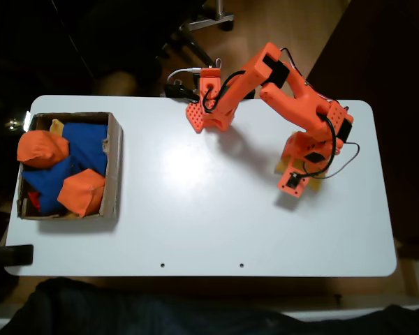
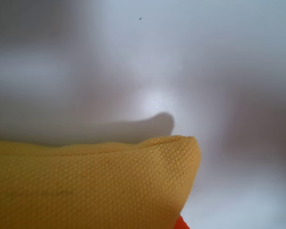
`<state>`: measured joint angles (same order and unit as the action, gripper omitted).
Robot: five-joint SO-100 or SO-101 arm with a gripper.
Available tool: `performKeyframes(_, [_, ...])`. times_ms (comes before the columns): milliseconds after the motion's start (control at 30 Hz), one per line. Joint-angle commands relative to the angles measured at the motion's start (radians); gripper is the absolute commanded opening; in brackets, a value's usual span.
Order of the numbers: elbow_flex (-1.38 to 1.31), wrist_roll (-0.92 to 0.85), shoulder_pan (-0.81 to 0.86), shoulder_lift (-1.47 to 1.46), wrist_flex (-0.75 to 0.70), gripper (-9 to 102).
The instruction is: Grasp a bag and put it in the box.
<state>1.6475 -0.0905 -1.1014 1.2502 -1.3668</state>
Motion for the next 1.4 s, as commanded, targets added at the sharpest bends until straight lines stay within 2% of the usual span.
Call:
performKeyframes(0, [-0.054,0.006,0.008,-0.002,0.014,86])
performKeyframes(100, [-0.055,0.002,0.005,-0.011,0.011,82])
performKeyframes(233, [-0.055,-0.017,-0.002,-0.026,0.006,68])
performKeyframes(500, [-0.057,-0.037,-0.011,-0.026,-0.014,62])
performKeyframes(667, [-0.057,-0.043,-0.015,-0.02,-0.023,45])
performKeyframes(767, [-0.057,-0.046,-0.018,-0.018,-0.026,38])
performKeyframes(967, [-0.049,-0.055,-0.018,-0.003,-0.029,33])
performKeyframes(1100, [-0.038,-0.055,-0.012,0.014,-0.031,20])
performKeyframes(1367, [-0.009,-0.063,0.0,0.063,-0.032,17])
